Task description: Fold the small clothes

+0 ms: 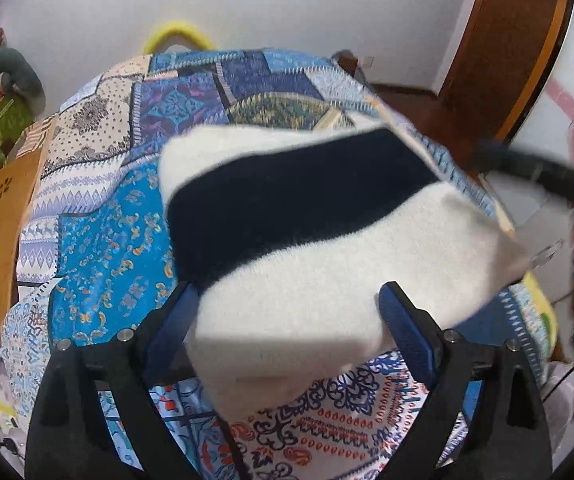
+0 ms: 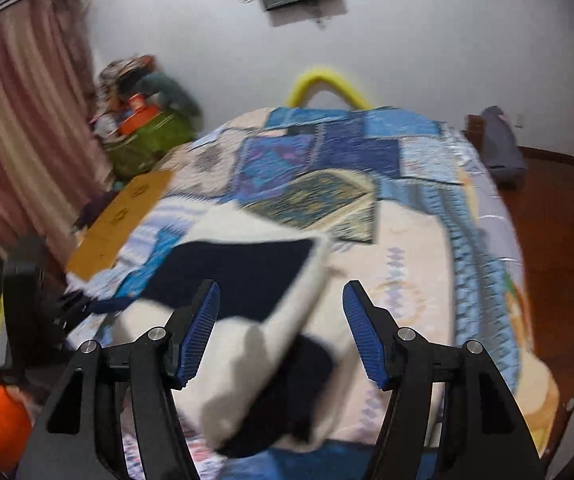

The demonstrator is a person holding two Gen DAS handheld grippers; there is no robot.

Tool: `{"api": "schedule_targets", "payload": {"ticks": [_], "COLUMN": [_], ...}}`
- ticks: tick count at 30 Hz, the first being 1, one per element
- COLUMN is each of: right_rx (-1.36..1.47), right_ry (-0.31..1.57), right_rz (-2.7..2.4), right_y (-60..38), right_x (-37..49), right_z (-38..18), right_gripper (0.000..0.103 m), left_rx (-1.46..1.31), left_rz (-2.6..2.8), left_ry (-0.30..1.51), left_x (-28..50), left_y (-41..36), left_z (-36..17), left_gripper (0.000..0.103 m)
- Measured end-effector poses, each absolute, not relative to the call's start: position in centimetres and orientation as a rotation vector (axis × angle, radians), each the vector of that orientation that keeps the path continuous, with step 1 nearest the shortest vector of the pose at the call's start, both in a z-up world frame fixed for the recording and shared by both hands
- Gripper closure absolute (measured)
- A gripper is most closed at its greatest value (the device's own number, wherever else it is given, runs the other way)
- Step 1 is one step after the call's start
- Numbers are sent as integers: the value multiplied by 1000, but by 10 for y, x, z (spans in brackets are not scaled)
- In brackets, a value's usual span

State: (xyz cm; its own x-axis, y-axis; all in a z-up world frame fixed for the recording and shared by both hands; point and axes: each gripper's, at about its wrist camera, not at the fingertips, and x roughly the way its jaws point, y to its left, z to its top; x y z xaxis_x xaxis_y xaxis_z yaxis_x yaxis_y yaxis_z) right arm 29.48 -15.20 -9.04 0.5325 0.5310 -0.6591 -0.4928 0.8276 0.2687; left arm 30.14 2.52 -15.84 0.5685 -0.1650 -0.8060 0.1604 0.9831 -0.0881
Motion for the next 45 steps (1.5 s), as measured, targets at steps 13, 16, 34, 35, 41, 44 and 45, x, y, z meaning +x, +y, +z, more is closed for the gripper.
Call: {"api": "schedule_targets", "payload": {"ticks": [13,16,34,35,41,44,45], "right_rx": [-84,-140,-258,-250,-139,-104,-96], "right_ry": [813,776,898,907,952,938,929], "right_rz": [603,617,612,612,611,615,610], "right_y": [-106,-95,-114,-119,-147,-155,-157], "right_x": [290,293,276,275,267,263,262], "right_z": [-115,-107,-158,-160,-157,-149,-145], "right_gripper": [43,43,43,43,38,34,30], "left_rx": [-18,20,78,68,84,31,-5], "left_rz": [-141,-151,-233,-235,-222,-184,-178], "left_ry": [855,863,925,924,882,876,877], "left_x": [334,349,306,302,275,274,275], "left_y": [52,40,41,44,64,81,86], "left_z": [-141,-147,-187,-186,-172,-162,-158], "left_gripper": [10,10,13,13,13,13,13]}}
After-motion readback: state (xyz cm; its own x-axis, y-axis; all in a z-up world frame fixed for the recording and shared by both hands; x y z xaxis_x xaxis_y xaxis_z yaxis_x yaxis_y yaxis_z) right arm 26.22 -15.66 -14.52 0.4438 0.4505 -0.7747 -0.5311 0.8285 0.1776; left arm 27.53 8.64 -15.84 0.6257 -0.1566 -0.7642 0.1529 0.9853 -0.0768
